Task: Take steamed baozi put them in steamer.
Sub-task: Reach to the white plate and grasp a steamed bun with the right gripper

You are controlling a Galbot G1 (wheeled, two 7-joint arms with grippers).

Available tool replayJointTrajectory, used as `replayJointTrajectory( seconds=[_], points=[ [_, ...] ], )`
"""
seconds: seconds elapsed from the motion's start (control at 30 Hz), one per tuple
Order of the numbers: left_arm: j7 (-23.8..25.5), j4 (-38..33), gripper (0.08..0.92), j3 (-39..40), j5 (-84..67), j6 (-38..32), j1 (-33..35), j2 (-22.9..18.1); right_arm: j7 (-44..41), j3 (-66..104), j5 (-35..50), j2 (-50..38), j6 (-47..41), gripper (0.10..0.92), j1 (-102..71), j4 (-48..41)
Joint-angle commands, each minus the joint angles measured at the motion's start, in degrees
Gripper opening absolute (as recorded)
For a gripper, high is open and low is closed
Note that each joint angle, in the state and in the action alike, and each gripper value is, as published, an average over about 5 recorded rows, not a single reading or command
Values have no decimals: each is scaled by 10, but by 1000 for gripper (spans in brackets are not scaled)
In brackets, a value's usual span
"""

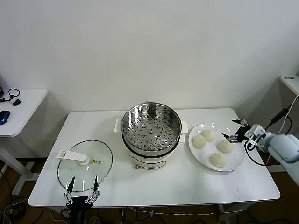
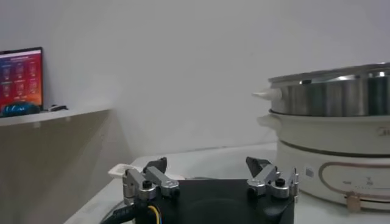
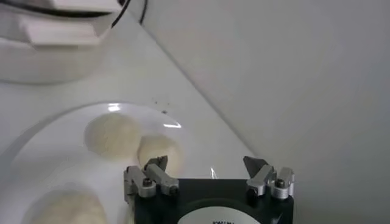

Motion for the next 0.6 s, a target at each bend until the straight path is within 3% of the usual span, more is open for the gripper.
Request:
replayJointTrajectory(
  seconds=[0.03,0.3,0.6],
  points=[
    [0,3,823,0,12,-3,0,1,-114,-295,-9,-35,2,823,270,-71],
    [0,19,823,-1,26,-9,-3,1,-214,-561,3,40,86,823,503,-186],
    [2,22,823,-2,33,-11,-6,0,-260,-673,36,153,123,823,573,-294]
  ],
)
